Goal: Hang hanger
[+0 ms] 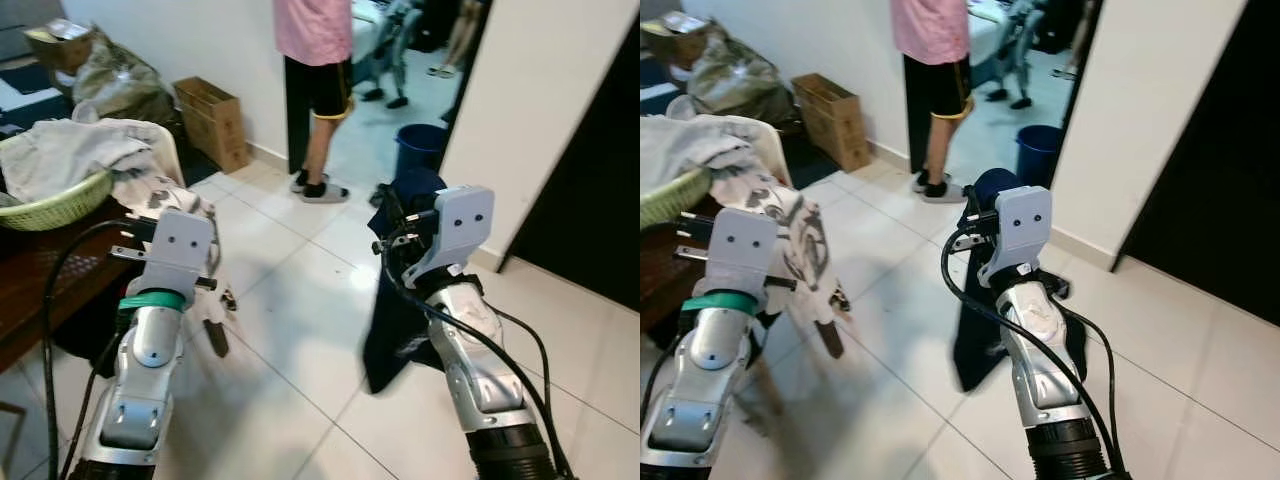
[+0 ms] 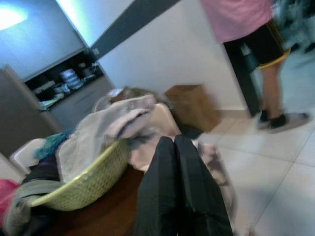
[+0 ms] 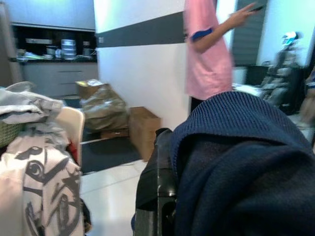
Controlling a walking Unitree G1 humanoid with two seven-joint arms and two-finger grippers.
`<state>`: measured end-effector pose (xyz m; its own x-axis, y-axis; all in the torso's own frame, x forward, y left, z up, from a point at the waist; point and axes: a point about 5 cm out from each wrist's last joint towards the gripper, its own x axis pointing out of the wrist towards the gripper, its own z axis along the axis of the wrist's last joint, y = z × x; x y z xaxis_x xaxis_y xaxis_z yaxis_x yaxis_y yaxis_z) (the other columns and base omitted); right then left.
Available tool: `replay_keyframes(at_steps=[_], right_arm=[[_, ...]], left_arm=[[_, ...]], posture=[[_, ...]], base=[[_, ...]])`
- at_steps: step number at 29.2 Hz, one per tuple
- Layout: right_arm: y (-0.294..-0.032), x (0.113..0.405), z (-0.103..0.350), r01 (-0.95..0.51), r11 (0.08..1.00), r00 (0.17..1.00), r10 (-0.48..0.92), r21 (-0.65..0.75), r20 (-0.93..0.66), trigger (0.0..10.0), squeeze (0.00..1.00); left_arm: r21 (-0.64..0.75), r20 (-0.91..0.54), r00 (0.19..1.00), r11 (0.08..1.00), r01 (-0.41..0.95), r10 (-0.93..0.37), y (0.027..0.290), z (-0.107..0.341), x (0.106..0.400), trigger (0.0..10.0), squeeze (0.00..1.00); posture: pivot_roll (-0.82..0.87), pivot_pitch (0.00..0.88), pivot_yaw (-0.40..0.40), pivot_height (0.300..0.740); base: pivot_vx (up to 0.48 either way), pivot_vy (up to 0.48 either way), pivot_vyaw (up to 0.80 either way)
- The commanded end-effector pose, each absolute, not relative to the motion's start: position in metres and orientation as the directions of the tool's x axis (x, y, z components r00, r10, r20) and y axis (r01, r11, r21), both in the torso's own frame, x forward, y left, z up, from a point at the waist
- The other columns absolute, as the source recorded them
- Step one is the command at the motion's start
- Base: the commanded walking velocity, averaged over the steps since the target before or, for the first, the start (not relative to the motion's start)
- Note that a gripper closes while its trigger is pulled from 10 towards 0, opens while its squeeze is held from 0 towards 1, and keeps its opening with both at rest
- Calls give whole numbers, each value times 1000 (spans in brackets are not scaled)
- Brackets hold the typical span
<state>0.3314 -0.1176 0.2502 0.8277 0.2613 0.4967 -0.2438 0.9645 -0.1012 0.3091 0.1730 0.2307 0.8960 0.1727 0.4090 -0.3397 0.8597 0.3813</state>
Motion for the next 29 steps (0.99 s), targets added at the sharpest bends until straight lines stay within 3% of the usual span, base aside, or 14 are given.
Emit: replay_keyframes(at_steps=[1, 12, 22, 29], right_arm=[[-113, 327, 264, -271, 957, 780, 284, -108, 557, 10000, 0], [-118, 330, 282, -248, 967, 760, 234, -63, 606, 10000, 0], [-133, 331, 286, -152, 988, 759, 107, 15, 643, 10000, 0], [-149, 328, 296, 15, 1000, 722, -14, 5, 692, 10000, 0]], left_arm=[[386, 461, 869, 842, -377, 178, 175, 239, 305, 10000, 0], [392, 550, 823, 826, -406, 144, 169, 260, 303, 10000, 0], [409, 647, 759, 807, -426, 73, 161, 285, 300, 10000, 0], [399, 628, 778, 861, -317, -5, 156, 301, 304, 10000, 0]], posture=[[-100, 102, 60, 740], [-97, 103, 58, 740], [-91, 101, 61, 740], [-95, 101, 67, 740]], base=[[465, 0, 788], [464, 0, 762], [463, 0, 0], [464, 0, 0]])
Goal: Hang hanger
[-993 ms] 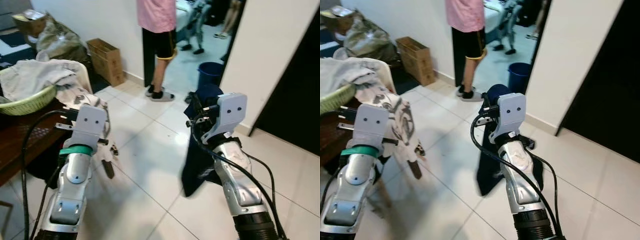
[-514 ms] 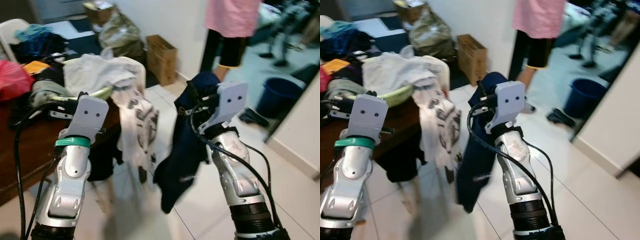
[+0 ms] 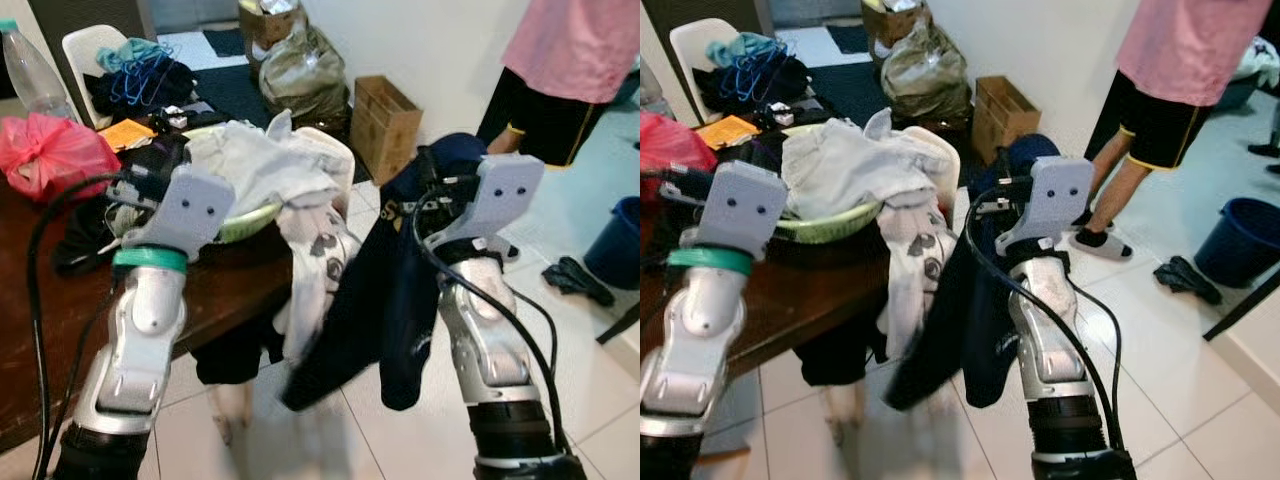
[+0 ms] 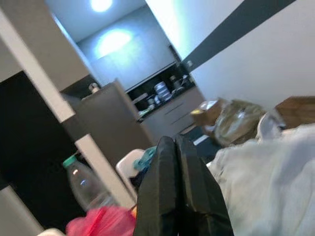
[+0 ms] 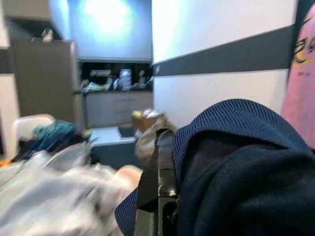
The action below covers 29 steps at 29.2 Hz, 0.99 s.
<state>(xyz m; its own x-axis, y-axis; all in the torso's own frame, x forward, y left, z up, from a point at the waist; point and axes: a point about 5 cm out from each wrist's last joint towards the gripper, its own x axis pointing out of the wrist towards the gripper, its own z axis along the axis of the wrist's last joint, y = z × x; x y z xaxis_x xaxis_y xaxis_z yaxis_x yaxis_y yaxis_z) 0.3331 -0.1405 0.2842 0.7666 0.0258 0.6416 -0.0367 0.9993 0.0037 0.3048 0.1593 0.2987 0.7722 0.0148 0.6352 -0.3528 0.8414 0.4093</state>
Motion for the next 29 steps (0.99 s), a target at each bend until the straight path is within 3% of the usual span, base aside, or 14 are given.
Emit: replay_keyframes(at_steps=[1, 5, 6, 7, 9, 11, 12, 14, 15, 17, 22, 29], right_arm=[[-149, 328, 296, 15, 1000, 722, -14, 5, 692, 10000, 0], [-153, 329, 296, 46, 999, 722, -36, 4, 691, 10000, 0], [-154, 328, 295, 45, 999, 725, -34, 2, 688, 10000, 0], [-154, 328, 295, 45, 999, 725, -34, 2, 688, 10000, 0], [-155, 327, 292, 39, 999, 731, -26, -5, 682, 10000, 0], [-155, 327, 292, 39, 999, 731, -26, -5, 682, 10000, 0], [-155, 327, 290, 38, 999, 735, -23, -7, 678, 10000, 0], [-155, 328, 288, 38, 999, 736, -22, -9, 676, 10000, 0], [-155, 328, 286, 39, 999, 740, -23, -9, 672, 10000, 0], [-155, 328, 286, 39, 999, 740, -23, -9, 672, 10000, 0], [-142, 336, 283, -16, 1000, 754, 23, -17, 657, 10000, 0], [-137, 337, 283, -36, 999, 755, 41, -21, 655, 10000, 0]], left_arm=[[399, 628, 778, 861, -317, -5, 156, 301, 304, 10000, 0], [421, 561, 828, 865, -273, -12, 162, 298, 308, 10000, 0], [539, 507, 857, 810, -231, -93, 166, 290, 303, 10000, 0], [539, 507, 857, 810, -231, -93, 166, 290, 303, 10000, 0], [760, 389, 895, 624, -180, -216, 173, 277, 285, 10000, 0], [760, 389, 895, 624, -180, -216, 173, 277, 285, 10000, 0], [818, 336, 913, 552, -161, -231, 177, 272, 276, 10000, 0], [838, 315, 922, 522, -158, -227, 180, 271, 271, 10000, 0], [859, 285, 930, 494, -139, -234, 181, 267, 265, 10000, 1000], [859, 285, 930, 494, -139, -234, 181, 267, 265, 10000, 1000], [932, 13, 945, 348, 107, -326, 184, 239, 251, 10000, 1000], [935, -126, 934, 275, 225, -335, 190, 236, 249, 10000, 1000]], posture=[[-95, 101, 67, 740], [-93, 102, 69, 740], [-93, 107, 78, 740], [-93, 107, 78, 740], [-76, 115, 79, 740], [-76, 115, 79, 740], [-68, 117, 77, 740], [-61, 119, 75, 740], [-51, 121, 69, 740], [-51, 121, 69, 740], [-31, 123, 58, 740], [-11, 125, 40, 740]], base=[[461, 0, 0], [396, 0, 0], [0, 0, 0], [0, 0, 0], [0, 0, 0], [0, 0, 0], [0, 0, 0], [0, 0, 0], [0, 0, 0], [0, 0, 0], [0, 0, 0], [0, 0, 0]])
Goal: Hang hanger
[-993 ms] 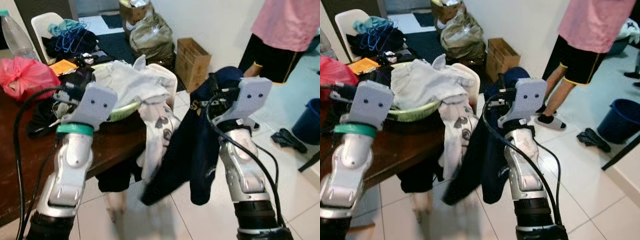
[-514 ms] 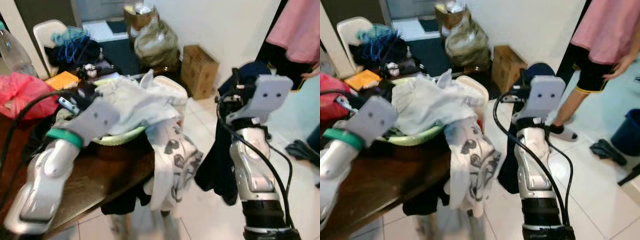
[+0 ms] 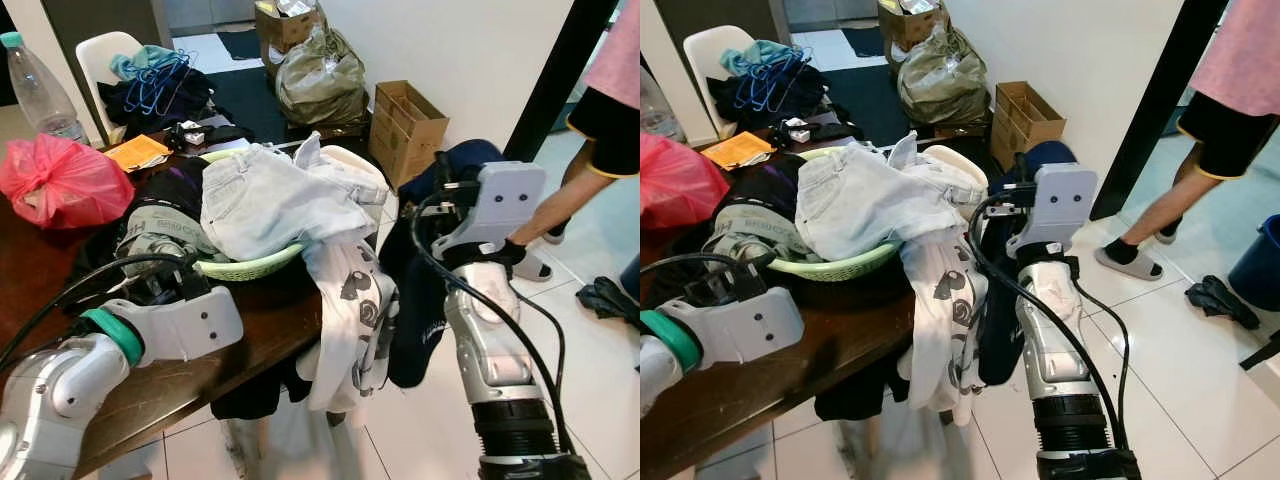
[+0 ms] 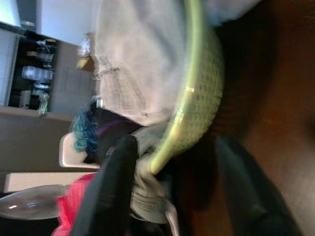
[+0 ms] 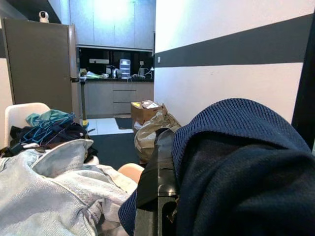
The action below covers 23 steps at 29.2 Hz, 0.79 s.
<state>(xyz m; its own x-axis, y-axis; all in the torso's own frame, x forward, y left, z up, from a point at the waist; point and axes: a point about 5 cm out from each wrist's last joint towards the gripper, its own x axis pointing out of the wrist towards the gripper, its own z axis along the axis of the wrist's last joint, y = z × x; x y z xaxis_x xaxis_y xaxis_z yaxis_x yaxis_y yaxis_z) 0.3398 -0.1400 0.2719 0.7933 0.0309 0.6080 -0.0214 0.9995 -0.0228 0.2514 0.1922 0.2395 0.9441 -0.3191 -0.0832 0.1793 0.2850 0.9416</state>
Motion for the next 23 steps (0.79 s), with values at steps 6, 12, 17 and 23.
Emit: replay_keyframes(at_steps=[6, 12, 17, 23], right_arm=[[-136, 337, 279, -42, 999, 762, 41, -13, 646, 10000, 0], [-137, 338, 280, -41, 999, 759, 38, -11, 650, 10000, 0], [-137, 337, 280, -37, 999, 759, 34, -9, 650, 10000, 0], [-137, 336, 279, -35, 999, 760, 31, -7, 649, 10000, 0]], left_arm=[[945, -177, 940, 215, 244, -291, 193, 213, 271, 10000, 1000], [971, -108, 960, 178, 157, -259, 191, 206, 304, 10000, 0], [987, -98, 954, 97, 129, -283, 188, 197, 321, 10000, 0], [986, -119, 945, 74, 148, -303, 187, 192, 323, 10000, 0]], posture=[[-23, 127, 40, 740], [-37, 129, 42, 740], [-43, 132, 44, 740], [-52, 134, 51, 740]], base=[[0, 0, 0], [0, 0, 0], [0, 0, 0], [0, 0, 0]])
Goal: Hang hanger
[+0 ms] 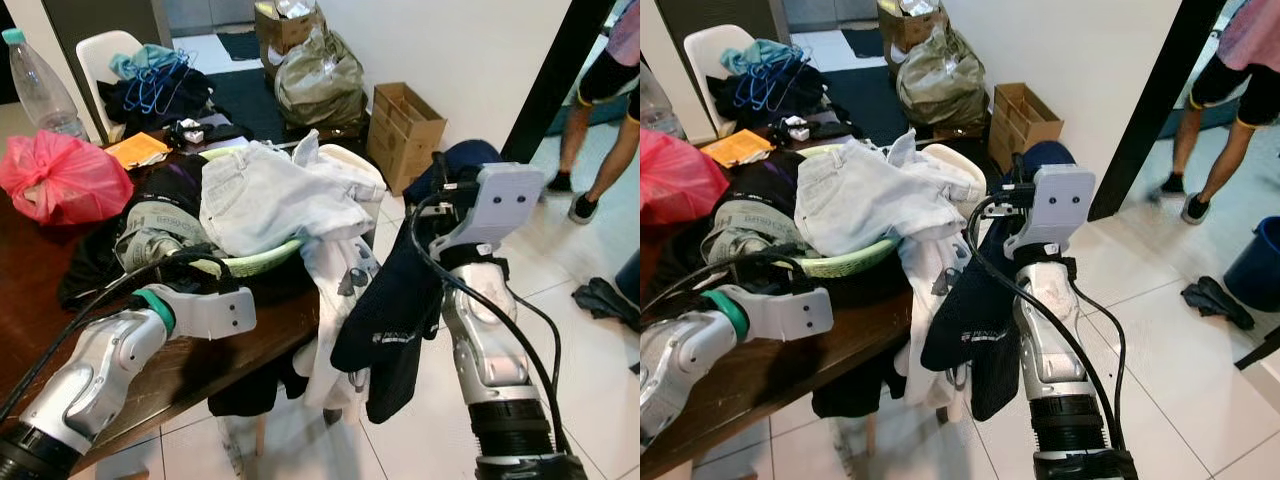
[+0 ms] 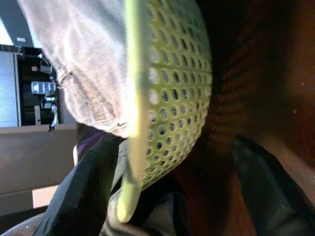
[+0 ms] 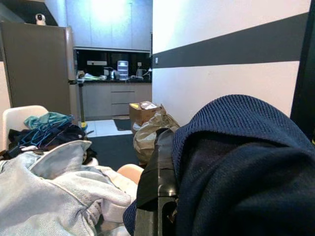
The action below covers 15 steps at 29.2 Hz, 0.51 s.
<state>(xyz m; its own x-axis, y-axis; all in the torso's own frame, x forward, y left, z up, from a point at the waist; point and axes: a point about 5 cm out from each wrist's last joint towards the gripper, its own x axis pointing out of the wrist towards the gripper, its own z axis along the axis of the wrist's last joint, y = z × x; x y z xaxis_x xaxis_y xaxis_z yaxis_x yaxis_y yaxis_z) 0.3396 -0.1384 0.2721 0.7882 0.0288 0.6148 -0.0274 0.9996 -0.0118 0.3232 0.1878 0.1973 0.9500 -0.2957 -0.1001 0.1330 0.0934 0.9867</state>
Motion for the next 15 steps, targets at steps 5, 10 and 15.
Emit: replay_keyframes(at_steps=[5, 10, 15], right_arm=[[-139, 335, 278, -30, 1000, 762, 25, -4, 647, 10000, 0], [-139, 336, 278, -31, 1000, 763, 25, -2, 646, 10000, 0], [-137, 336, 279, -40, 999, 762, 30, -1, 647, 10000, 0]], left_arm=[[978, -157, 939, 88, 192, -306, 188, 183, 322, 0, 0], [980, -139, 943, 98, 176, -301, 191, 176, 326, 0, 0], [988, -107, 959, 83, 134, -264, 197, 179, 332, 0, 0]], posture=[[-55, 136, 49, 740], [-49, 134, 41, 740], [-53, 137, 47, 740]], base=[[0, 0, 0], [0, 0, 0], [0, 0, 0]])
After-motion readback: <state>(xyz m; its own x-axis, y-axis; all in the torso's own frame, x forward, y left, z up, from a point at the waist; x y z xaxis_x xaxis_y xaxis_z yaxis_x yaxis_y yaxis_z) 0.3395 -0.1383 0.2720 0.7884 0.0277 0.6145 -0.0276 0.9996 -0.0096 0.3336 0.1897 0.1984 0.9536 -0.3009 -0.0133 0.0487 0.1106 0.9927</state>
